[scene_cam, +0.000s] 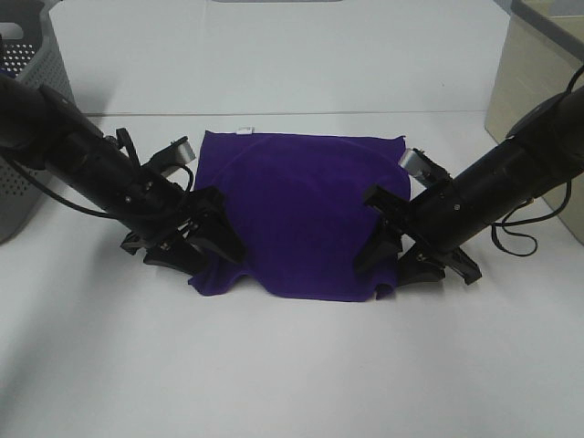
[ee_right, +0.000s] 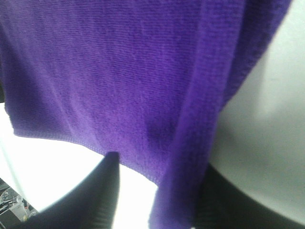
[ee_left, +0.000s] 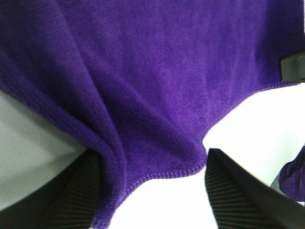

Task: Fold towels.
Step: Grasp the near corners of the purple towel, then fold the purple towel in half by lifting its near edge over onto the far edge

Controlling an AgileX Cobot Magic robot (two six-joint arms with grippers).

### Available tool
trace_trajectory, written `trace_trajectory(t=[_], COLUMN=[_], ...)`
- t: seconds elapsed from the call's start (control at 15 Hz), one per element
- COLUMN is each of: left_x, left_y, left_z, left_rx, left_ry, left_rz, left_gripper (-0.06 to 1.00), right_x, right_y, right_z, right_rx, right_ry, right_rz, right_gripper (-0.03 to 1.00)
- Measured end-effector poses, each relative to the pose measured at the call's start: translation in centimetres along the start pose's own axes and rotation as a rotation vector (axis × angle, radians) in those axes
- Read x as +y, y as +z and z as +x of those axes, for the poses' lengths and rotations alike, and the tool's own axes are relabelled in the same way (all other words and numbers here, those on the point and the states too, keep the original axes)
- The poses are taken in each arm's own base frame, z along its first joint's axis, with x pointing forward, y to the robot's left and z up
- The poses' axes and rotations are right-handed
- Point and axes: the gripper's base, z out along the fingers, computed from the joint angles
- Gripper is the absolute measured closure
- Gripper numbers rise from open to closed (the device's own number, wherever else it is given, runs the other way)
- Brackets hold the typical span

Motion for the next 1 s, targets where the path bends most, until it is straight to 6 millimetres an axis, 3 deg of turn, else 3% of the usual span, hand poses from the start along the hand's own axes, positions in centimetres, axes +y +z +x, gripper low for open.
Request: trace_trajectory(t=[0.07, 0.27, 0.33, 0.67, 1.0], left_x=[0.2, 0.7, 0.7, 0.7, 0.5], left_y=[0.1, 0.6, 0.6, 0.6, 0.8], left_z=[0.0, 0.2, 0.2, 0.3, 1.5], left_rx=[0.002, 0.012, 0.013, 0.022, 0.146], left_ry=[-0.003, -0.002, -0.002, 0.003, 0.062], left_rz=[-0.009, -0.033, -0.035, -0.032, 0.015], left_gripper=[0.49, 0.89, 0.94, 0.94, 0.94], right_x=[0.0, -0.3, -0.3, -0.2, -0.2], right_y=[0.1, 0.3, 0.3, 0.0, -0.9], right_z=[0.0, 0.0, 0.0, 0.2, 1.2], right_rx=[0.0, 0.003, 0.008, 0.022, 0.084], right_ry=[0.001, -0.006, -0.006, -0.034, -0.097], right_rz=[0.001, 0.016, 0.014, 0.024, 0.067], right_gripper=[0.65, 0.87, 0.93, 0.94, 0.94])
